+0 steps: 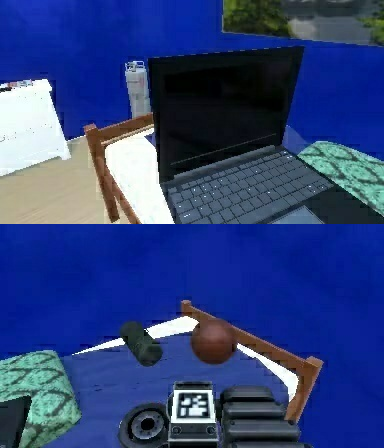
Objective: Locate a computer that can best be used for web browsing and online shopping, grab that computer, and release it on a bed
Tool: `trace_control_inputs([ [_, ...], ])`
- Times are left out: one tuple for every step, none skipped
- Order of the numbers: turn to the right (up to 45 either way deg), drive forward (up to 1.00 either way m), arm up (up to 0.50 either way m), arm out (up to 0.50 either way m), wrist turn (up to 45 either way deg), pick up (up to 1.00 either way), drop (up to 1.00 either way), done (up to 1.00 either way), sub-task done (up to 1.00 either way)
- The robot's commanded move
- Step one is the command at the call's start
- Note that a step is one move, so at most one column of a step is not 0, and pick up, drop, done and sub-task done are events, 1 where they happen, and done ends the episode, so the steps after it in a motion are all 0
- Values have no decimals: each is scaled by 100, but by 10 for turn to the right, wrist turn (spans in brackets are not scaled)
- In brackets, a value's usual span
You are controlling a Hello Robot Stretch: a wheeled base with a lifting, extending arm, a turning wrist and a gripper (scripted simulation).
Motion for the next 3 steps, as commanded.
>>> trace_control_inputs([
  [-270, 0, 0, 0, 0, 0, 0, 0, 0],
  [0, 0, 0, 34, 0, 0, 0, 0, 0],
  [0, 0, 0, 0, 450, 0, 0, 0, 0],
])
